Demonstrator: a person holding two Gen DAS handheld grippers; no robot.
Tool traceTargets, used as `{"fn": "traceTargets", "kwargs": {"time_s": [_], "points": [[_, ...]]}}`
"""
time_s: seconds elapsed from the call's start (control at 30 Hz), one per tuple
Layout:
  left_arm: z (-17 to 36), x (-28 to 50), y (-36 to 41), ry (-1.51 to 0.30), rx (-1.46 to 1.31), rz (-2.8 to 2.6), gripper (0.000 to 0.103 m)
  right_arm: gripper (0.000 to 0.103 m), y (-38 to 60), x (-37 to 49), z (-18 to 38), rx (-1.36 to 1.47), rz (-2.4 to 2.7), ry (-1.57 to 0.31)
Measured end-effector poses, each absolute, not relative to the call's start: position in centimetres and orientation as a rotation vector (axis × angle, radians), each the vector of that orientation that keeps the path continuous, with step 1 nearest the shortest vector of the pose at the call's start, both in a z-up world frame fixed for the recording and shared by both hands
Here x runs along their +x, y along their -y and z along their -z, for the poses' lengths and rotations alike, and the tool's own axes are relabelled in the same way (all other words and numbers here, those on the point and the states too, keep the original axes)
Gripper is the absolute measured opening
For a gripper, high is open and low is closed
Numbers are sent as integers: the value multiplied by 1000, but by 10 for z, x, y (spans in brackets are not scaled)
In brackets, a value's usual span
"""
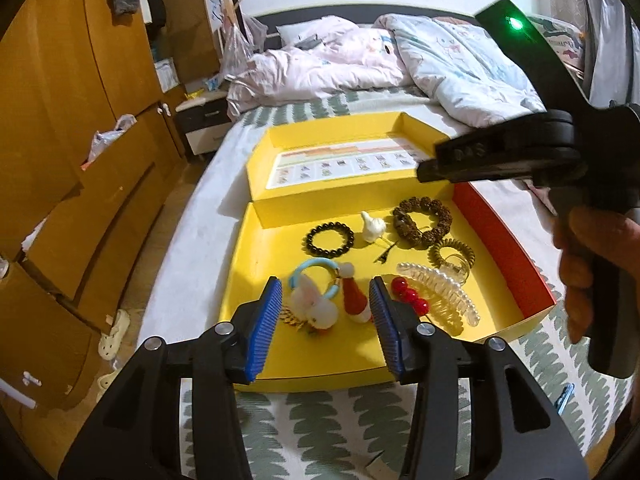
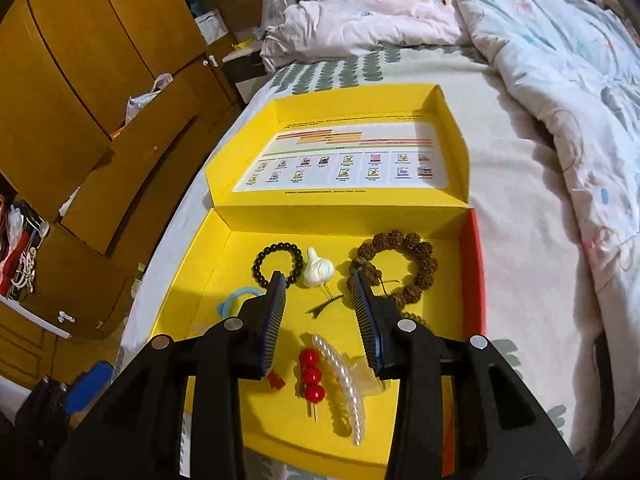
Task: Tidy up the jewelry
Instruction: 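Move the left tool to the wristwatch while the right tool approaches the blue hair clip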
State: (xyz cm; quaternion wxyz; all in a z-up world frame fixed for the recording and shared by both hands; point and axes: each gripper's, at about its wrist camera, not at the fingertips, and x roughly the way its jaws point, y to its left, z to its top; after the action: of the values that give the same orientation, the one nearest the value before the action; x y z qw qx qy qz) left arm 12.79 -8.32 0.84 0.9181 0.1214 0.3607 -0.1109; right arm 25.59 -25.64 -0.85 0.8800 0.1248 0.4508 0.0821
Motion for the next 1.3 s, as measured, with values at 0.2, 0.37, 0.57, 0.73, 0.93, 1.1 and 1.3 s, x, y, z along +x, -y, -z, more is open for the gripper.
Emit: {"fn": "traceTargets", "kwargs": {"time_s": [0.2, 0.37, 0.57, 0.73, 0.93, 1.1, 1.3], "points": [[-24, 110, 76, -695, 228, 243, 46, 39, 256, 234, -1, 245, -159, -927], [-29, 100, 70, -688, 220, 262, 46, 39, 251, 211, -7, 220, -154, -924], [-25, 88, 47, -770, 171, 295, 52, 42, 259, 148, -4, 231, -120, -936], [-16, 69, 28, -834, 147, 315, 56, 54, 276, 94, 19, 272, -37, -975], [11, 53, 20, -934, 127, 349, 57, 54, 290, 39, 69, 355, 54, -1106], [46, 50, 29, -1092, 128, 411, 57, 54, 298, 15, 97, 407, 106, -1176], [61, 52, 31, -1145, 139, 401, 57, 54, 306, 12, 109, 414, 162, -1207]]}}
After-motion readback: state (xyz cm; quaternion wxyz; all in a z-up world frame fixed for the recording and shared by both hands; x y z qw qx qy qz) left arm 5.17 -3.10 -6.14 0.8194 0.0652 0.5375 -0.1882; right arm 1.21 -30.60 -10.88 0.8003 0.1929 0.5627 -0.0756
